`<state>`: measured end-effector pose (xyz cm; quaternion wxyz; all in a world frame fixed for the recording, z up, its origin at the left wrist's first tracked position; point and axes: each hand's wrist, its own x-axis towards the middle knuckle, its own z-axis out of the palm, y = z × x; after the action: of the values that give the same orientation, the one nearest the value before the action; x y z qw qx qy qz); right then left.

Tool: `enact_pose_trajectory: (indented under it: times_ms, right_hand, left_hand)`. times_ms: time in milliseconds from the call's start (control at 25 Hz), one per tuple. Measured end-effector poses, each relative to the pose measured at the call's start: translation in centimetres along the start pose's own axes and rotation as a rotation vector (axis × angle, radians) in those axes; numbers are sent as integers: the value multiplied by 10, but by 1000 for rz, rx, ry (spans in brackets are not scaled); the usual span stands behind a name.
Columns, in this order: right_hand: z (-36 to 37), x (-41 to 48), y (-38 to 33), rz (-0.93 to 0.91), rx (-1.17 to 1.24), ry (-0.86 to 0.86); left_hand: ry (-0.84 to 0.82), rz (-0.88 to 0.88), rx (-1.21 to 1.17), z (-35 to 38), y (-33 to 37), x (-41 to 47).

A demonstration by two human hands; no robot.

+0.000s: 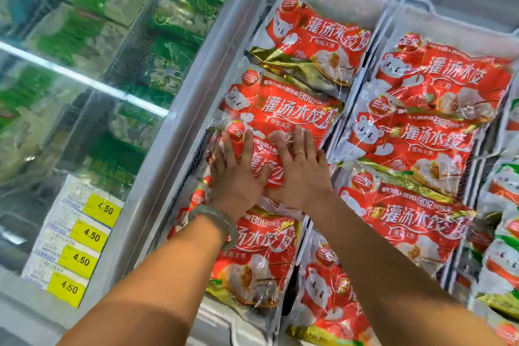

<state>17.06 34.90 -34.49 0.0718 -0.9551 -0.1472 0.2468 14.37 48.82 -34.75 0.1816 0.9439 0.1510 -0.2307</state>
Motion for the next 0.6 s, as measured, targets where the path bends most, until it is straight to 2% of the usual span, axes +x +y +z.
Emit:
enact_pose_trajectory:
  times_ms: [320, 480, 600]
  right_hand:
    - [-19, 45, 19, 40, -39, -1]
    - [-9, 32, 13, -66, -110, 114]
    - [-2, 23, 9, -146, -164, 77]
  left_hand:
    - [-23, -17, 37, -13, 19, 42]
    - [25, -84, -2, -4, 11, 21]
    - [4, -134, -15, -1, 4, 9]
